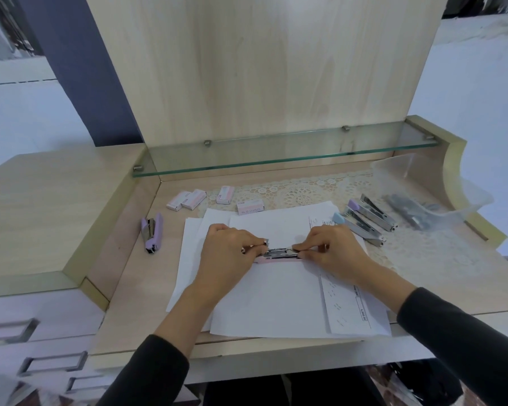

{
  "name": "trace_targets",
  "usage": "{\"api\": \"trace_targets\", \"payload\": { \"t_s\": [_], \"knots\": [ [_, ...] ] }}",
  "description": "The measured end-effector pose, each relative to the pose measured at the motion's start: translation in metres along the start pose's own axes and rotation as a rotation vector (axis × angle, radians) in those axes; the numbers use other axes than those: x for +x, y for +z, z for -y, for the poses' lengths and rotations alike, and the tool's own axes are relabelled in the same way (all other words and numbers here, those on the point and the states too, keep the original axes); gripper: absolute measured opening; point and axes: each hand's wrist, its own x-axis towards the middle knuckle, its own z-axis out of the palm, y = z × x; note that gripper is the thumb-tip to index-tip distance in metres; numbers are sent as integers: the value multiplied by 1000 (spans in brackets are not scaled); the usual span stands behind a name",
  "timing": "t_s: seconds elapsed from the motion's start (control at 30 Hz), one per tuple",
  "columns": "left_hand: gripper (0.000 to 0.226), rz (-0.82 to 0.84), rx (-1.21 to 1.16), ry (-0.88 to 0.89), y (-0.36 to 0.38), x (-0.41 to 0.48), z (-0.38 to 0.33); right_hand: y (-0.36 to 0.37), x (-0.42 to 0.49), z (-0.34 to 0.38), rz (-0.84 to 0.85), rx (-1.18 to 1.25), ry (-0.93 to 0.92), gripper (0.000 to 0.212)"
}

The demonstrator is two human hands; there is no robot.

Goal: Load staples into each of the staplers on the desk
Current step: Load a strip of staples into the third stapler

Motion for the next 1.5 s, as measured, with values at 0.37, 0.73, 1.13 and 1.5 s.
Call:
{"api": "trace_targets", "payload": {
  "t_s": [0.37,0.73,1.13,1.5],
  "knots": [
    [16,160,44,22,0,-3,-4,3,-4,0,-31,-6,8,14],
    [31,166,24,-274,-53,-35,39,-1,-4,7,103,-159,70,26],
    [29,15,-367,-349,-56,-27,2,-8,-7,55,25,450,134,19],
    [41,203,-518,-421,-47,-28,0,3,5,75,231,300,87,58]
  ]
}}
